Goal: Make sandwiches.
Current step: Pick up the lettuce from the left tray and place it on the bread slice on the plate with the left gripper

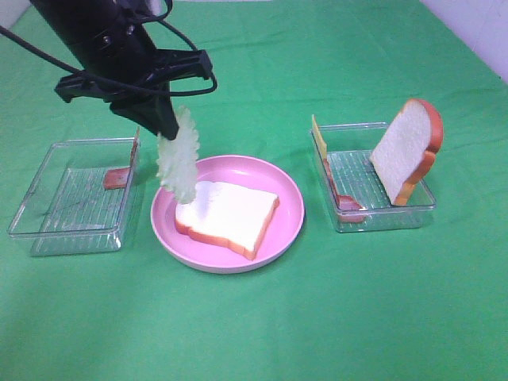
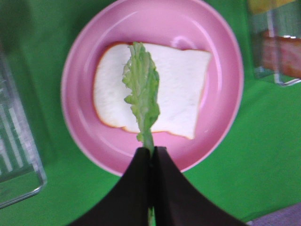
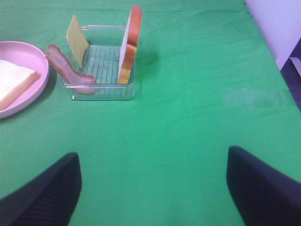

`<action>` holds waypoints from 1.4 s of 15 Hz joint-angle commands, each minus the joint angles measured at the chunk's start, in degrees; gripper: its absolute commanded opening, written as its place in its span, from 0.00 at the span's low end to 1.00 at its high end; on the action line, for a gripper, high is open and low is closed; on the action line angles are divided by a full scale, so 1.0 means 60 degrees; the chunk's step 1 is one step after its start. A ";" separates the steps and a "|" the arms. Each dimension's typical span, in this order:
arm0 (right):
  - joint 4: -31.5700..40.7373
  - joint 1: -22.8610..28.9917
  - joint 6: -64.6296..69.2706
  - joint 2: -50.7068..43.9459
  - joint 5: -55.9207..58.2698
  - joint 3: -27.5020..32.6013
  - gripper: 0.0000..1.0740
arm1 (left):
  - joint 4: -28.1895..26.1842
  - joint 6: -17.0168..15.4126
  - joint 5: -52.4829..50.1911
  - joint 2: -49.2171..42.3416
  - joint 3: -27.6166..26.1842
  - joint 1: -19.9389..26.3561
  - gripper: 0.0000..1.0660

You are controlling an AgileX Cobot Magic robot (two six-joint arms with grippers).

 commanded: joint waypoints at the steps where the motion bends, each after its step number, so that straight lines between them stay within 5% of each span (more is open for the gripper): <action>1: 0.0010 -0.0019 -0.0115 -0.0134 -0.0057 0.0048 0.74 | -0.1738 0.1232 -0.0793 0.0153 0.0057 -0.0134 0.00; 4: 0.0038 -0.0019 -0.0115 -0.0124 -0.0057 0.0048 0.74 | -0.2951 0.2445 -0.1098 0.0716 0.0057 -0.0630 0.00; 10: 0.0038 -0.0019 -0.0115 -0.0124 -0.0057 0.0048 0.74 | -0.2235 0.2702 -0.1222 0.1843 0.0057 -0.0831 0.00; 14: 0.0038 -0.0019 -0.0115 -0.0124 -0.0057 0.0048 0.74 | -0.0984 0.2044 -0.1366 0.2044 0.0057 -0.0831 0.00; 16: 0.0038 -0.0019 -0.0115 -0.0124 -0.0057 0.0048 0.74 | 0.0172 0.0936 -0.1805 0.2044 0.0057 -0.0831 0.00; 21: 0.0038 -0.0019 -0.0115 -0.0124 -0.0057 0.0048 0.74 | 0.0420 0.0372 -0.1910 0.2044 0.0057 -0.0831 0.07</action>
